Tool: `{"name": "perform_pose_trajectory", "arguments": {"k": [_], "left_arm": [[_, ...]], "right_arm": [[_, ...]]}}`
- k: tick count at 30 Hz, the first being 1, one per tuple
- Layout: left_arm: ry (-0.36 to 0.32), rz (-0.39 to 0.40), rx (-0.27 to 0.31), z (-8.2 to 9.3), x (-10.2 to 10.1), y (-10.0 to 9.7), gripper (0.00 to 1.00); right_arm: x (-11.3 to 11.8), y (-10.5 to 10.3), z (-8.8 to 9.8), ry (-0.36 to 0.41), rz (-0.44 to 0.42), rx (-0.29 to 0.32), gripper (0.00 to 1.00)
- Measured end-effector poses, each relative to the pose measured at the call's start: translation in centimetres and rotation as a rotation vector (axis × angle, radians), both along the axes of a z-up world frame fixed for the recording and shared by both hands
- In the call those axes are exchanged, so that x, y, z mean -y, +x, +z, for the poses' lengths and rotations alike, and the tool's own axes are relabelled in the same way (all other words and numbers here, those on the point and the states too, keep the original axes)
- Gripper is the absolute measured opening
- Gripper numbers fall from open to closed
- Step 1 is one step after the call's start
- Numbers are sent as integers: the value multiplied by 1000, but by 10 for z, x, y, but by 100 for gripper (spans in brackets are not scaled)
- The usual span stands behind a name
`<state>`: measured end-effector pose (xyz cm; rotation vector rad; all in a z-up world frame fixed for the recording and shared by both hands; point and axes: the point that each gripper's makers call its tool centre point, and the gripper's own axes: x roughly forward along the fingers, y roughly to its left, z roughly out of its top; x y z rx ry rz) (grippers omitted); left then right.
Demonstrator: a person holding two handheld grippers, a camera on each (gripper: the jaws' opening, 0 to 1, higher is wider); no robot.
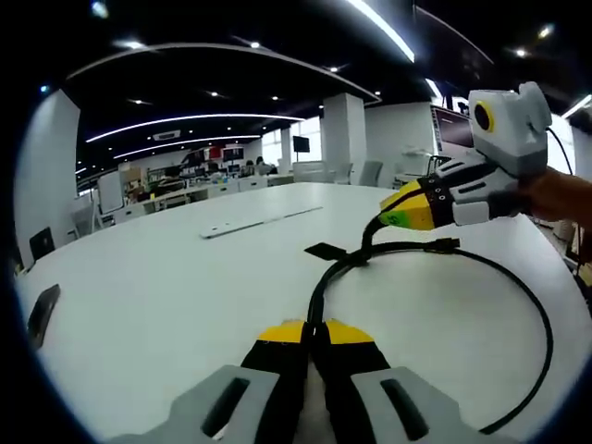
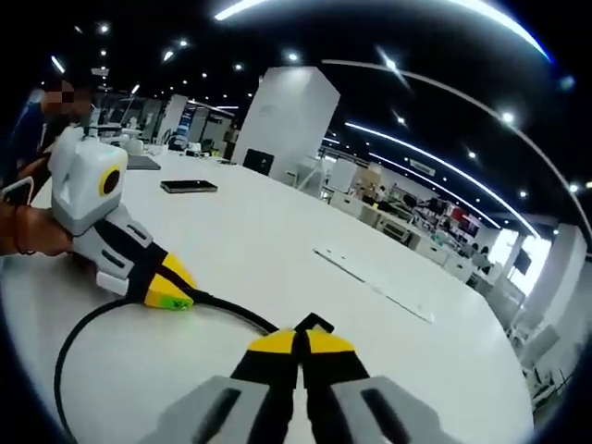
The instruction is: Find the charging cable on the desk, coil it up and secure with Velcro.
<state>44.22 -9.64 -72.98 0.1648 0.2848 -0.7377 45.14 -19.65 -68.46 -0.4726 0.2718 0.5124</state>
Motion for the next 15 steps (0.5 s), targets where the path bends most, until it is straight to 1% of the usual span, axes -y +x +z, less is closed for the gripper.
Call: {"name": "perform_pose_trajectory", "arguments": {"k": [9, 15], "left_arm": [[1, 0, 5, 0, 0, -1, 7], [-7, -1, 2, 0, -1, -1, 7]], "right_arm": [[-2, 7, 3, -38, 22, 2, 4], [-1, 13, 3, -48, 31, 3, 4]]}}
